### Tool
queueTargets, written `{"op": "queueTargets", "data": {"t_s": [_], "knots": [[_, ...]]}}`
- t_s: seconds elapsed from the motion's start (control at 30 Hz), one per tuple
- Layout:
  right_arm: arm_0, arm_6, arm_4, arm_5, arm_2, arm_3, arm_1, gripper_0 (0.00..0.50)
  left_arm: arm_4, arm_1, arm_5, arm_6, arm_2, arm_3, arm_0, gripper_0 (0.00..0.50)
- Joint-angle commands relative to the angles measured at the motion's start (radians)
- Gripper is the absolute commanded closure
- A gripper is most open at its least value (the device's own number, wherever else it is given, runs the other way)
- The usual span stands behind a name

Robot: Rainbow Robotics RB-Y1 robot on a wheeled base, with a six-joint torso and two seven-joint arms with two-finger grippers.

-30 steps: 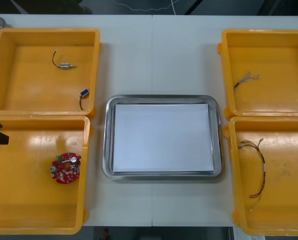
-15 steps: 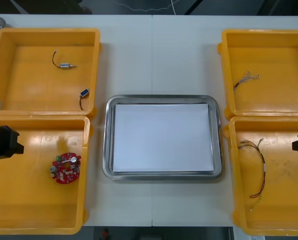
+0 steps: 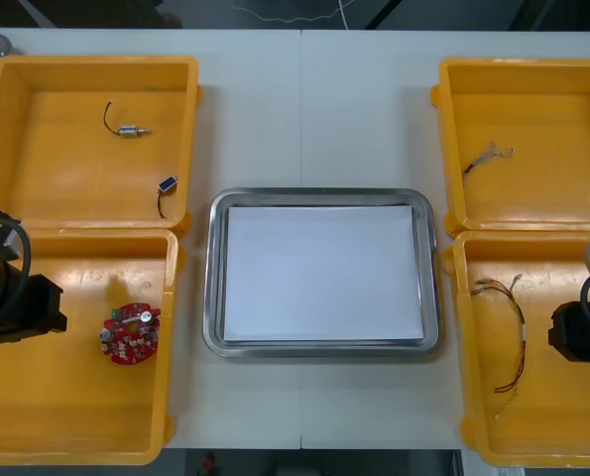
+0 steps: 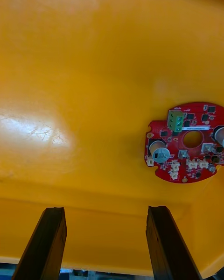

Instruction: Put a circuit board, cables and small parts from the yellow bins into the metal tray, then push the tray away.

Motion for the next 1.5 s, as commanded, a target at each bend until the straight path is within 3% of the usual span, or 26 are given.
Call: {"op": "queueTargets", "data": {"t_s": [0.03,0.4,0.63,0.83,1.17,1.5], "knots": [[0.052,-0.033,-0.002,-0.065,0.009,-0.011,0.022,0.000,-0.015,-0.011,-0.029,0.059,-0.051,0.006,-0.022,0.000],[0.073,-0.024,-0.006,-0.207,0.022,0.073,0.040,0.000,-0.035,-0.030,-0.112,0.090,-0.126,0.093,-0.071,0.000],[0.073,-0.039,0.034,-0.302,0.083,0.138,0.041,0.000,-0.052,-0.050,-0.138,0.110,-0.171,0.118,-0.102,0.000],[0.081,-0.042,0.082,-0.345,0.123,0.168,0.054,0.000,-0.064,-0.056,-0.153,0.122,-0.203,0.127,-0.108,0.000],[0.107,-0.045,0.065,-0.434,0.129,0.220,0.057,0.000,-0.089,-0.057,-0.192,0.140,-0.247,0.150,-0.108,0.000],[0.127,-0.061,0.051,-0.442,0.137,0.227,0.057,0.000,-0.106,-0.056,-0.218,0.148,-0.276,0.185,-0.107,0.000]]}}
